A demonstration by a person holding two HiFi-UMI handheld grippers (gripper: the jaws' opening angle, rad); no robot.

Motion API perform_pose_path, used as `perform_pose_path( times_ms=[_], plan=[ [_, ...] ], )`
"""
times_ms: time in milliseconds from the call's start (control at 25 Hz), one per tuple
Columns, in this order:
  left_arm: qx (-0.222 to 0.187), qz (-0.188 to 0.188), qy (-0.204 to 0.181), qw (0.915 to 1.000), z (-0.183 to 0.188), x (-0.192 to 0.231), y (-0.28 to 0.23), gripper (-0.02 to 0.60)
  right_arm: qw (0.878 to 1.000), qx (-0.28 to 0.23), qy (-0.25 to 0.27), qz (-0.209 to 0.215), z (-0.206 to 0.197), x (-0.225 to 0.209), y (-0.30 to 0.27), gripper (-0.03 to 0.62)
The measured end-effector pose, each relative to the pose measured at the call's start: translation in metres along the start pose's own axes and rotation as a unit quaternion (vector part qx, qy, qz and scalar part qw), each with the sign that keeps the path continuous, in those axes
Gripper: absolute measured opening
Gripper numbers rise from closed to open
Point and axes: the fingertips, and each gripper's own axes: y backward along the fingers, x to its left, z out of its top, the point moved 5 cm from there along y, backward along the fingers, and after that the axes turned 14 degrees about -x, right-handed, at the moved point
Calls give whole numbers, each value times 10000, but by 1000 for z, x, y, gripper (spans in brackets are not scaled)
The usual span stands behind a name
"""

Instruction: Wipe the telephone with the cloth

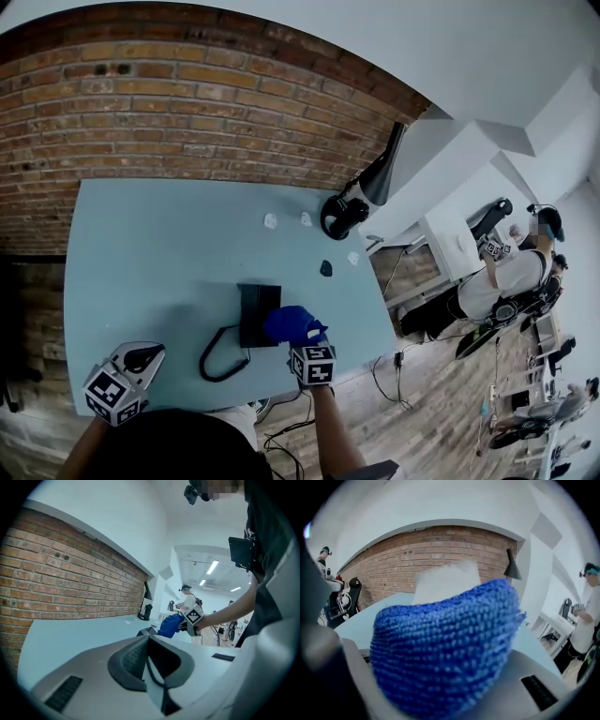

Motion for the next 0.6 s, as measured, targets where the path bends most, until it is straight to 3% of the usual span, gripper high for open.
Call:
perform_pose_path(
  times_ms=[200,360,480,600],
  plan=[
    [-9,85,10,10000,2,3,0,-9,9953,40,961,-123,49,-35,-28,80],
    [-47,260,60,9996,2,8,2,-9,9858,811,1469,90,39,-38,-64,81],
    [-118,417,87,9990,5,16,6,-9,9662,1609,2002,240,20,-32,-89,81],
    [-136,597,127,9980,4,24,12,-9,9537,2009,2187,481,9,-16,-112,81]
  ],
)
